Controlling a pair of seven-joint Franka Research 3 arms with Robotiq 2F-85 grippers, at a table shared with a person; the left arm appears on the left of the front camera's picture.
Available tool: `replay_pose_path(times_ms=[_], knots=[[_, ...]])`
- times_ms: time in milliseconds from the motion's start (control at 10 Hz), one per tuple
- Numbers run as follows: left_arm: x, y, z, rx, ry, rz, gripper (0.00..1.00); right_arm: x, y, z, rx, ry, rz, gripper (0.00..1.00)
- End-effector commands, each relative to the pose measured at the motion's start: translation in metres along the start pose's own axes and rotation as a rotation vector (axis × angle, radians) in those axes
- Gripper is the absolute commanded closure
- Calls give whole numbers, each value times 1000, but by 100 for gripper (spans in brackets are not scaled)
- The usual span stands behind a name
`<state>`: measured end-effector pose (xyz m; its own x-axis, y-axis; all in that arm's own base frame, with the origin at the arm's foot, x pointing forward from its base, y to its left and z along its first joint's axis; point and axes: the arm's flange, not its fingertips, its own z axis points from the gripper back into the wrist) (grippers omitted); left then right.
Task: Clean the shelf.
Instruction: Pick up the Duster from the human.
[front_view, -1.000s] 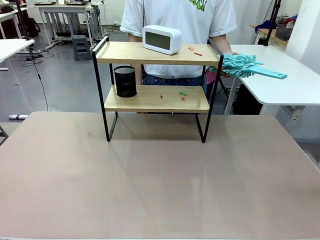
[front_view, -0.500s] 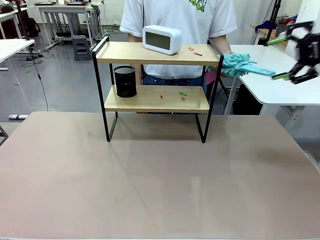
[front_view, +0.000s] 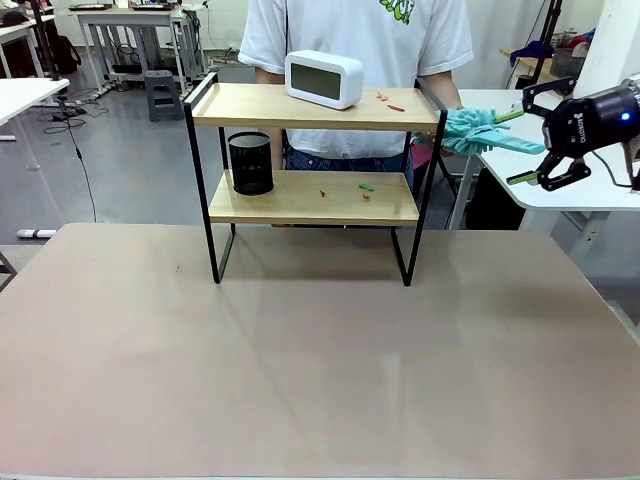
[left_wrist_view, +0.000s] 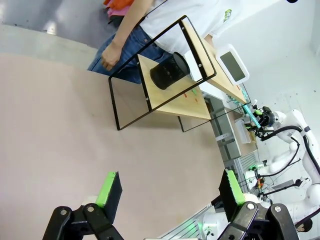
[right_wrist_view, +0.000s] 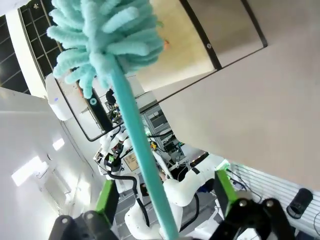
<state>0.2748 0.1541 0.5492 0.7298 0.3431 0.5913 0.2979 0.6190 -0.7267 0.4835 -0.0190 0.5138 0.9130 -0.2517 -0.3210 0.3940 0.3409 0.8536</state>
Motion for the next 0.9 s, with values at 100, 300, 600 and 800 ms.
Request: replay_pose_path(times_ms=[100, 300, 600, 800], knots=[[2, 0, -2, -15, -9, -21, 0, -6, 2, 7, 8, -7, 31, 0], [2, 0, -2, -15, -9, -21, 0, -6, 2, 10, 30, -41, 52, 0], [2, 0, -2, -15, -9, -21, 0, -1, -2, 10, 68, -102, 100, 60], [2, 0, -2, -15, -9, -21, 0, 1, -2, 8, 98, -135, 123, 100]])
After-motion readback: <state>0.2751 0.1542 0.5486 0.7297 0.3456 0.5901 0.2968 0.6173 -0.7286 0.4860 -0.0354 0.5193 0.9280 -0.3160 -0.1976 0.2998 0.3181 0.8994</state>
